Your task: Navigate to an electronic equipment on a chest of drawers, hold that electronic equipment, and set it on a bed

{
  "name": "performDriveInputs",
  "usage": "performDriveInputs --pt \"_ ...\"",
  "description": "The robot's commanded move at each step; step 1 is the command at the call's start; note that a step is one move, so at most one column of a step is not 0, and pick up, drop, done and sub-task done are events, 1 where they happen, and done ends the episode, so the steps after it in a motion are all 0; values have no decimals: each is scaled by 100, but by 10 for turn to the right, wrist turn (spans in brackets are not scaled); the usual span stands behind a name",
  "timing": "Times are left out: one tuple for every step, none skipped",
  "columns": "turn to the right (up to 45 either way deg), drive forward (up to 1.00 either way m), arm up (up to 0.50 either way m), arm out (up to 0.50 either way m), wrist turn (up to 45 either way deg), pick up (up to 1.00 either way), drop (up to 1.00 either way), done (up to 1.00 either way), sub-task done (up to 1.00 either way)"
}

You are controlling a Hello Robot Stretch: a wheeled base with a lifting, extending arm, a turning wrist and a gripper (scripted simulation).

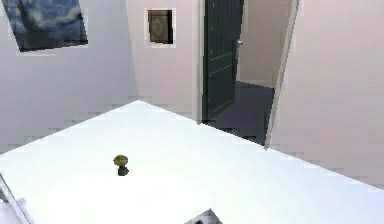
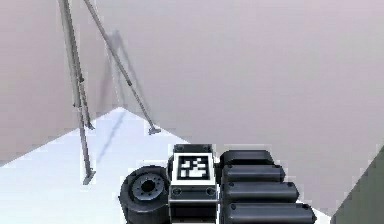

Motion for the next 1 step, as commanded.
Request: performDriveInputs --pt "60 0 0 0 0 0 0 0 0"
